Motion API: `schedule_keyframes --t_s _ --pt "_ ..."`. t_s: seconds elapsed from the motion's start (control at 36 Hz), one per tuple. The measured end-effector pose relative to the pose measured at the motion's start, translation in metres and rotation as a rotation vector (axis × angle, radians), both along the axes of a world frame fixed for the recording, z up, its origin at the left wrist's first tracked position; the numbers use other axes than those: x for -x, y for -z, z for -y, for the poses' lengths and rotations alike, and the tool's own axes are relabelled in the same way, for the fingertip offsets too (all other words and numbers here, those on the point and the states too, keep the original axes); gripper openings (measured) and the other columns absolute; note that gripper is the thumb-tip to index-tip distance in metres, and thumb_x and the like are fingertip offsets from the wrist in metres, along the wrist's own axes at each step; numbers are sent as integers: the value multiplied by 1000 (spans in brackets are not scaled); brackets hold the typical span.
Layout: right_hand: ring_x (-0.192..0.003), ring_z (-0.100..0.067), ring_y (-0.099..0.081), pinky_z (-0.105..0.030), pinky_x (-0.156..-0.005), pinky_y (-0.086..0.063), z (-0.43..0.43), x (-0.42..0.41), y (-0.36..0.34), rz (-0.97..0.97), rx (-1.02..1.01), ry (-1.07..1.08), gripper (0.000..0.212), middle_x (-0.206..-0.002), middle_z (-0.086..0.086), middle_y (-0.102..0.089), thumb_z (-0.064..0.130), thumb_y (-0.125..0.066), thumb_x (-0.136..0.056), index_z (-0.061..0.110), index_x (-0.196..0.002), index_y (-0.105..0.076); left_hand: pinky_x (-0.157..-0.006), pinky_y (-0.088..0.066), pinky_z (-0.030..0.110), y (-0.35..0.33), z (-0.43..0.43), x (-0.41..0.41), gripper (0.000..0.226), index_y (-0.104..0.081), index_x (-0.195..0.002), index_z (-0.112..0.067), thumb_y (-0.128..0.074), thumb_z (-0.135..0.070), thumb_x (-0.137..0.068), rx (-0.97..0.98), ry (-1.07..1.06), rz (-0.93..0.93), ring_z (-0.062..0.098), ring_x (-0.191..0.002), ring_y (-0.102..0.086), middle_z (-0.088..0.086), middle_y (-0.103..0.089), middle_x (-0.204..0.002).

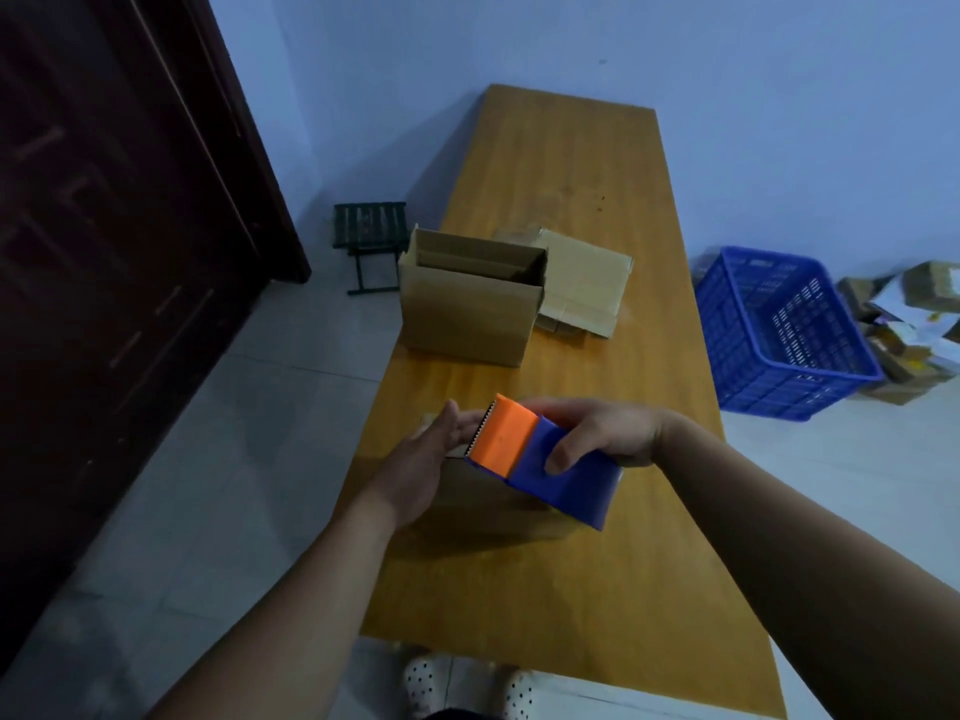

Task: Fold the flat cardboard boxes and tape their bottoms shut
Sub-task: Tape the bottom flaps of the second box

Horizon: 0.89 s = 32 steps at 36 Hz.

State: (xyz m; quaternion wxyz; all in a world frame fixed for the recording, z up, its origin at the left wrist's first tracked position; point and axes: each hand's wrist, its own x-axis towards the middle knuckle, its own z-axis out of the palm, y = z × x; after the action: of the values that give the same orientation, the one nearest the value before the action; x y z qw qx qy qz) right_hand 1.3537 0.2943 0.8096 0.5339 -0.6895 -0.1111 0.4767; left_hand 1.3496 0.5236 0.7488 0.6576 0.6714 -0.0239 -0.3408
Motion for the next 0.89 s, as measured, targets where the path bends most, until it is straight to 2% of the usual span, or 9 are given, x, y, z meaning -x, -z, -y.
schedule_keyframes --t_s 0.14,0.19,0.25,0.31,0.44,0.56,0.69,0.81,0.89 --pt "-114 -31 -58 -45 -95 -51 -2 -4 0 -8 42 -2 73 -130 -6 -57 32 -71 -67 35 -135 -45 -111 -32 41 -5 3 1 60 -59 -114 -37 -33 -78 -78 -29 10 10 10 -118 -53 -12 -62 -115" --pt "-115 -32 -58 -46 -96 -50 -3 -5 0 -10 62 5 74 -130 -6 -57 33 -71 -67 34 -136 -44 -95 -37 25 -7 6 1 32 -47 -110 -38 -29 -59 -93 -44 2 15 -2 -99 -50 -21 -54 -103" --pt "-116 -33 -57 -49 -97 -50 -4 -7 0 -17 80 9 75 -131 -7 -56 34 -72 -67 33 -137 -43 -80 -40 22 -10 8 2 31 -48 -120 -35 -33 -49 -97 -47 -4 -15 1 -92 -51 -15 -56 -104" --pt "-116 -35 -57 -51 -98 -49 -5 -8 0 -20 95 -4 75 -131 -8 -56 34 -72 -68 32 -137 -43 -76 -40 22 -11 10 2 35 -55 -123 -27 -38 -44 -97 -39 -51 -17 5 -95 -53 -9 -58 -103" --pt "-116 -34 -57 -51 -98 -49 -9 -12 -3 -31 132 -18 77 -131 -7 -57 36 -72 -67 32 -139 -42 -98 -43 43 -12 6 0 47 -66 -105 -17 -68 -52 -74 148 -184 -96 26 -109 -59 7 -67 -106" --pt "-112 -32 -60 -46 -93 -52 -10 -13 -5 -23 166 -23 76 -127 -6 -59 38 -71 -67 32 -137 -43 -99 -42 43 -5 3 -1 35 -64 -98 -12 -63 -36 -73 161 -252 -100 26 -103 -57 8 -65 -99" --pt "-113 -28 -60 -49 -96 -51 -10 -12 -4 36 215 -8 69 -127 0 -60 36 -69 -71 35 -136 -44 -87 -46 38 -3 7 0 27 -64 -96 -13 -62 -33 -79 146 -333 -105 26 -97 -59 8 -66 -96" --pt "-115 -23 -59 -46 -96 -52 -6 -6 -4 109 261 69 82 -133 5 -54 45 -71 -64 40 -140 -39 -81 -47 35 2 9 -1 12 -64 -95 -16 -57 -24 -91 100 -396 -122 24 -94 -62 8 -67 -95" --pt "-115 -20 -57 -44 -94 -53 -1 -1 -4 180 302 168 74 -136 5 -47 33 -69 -77 43 -141 -32 -71 -47 31 3 10 -3 12 -64 -97 -16 -53 -19 -95 85 -439 -136 20 -89 -64 8 -68 -94"
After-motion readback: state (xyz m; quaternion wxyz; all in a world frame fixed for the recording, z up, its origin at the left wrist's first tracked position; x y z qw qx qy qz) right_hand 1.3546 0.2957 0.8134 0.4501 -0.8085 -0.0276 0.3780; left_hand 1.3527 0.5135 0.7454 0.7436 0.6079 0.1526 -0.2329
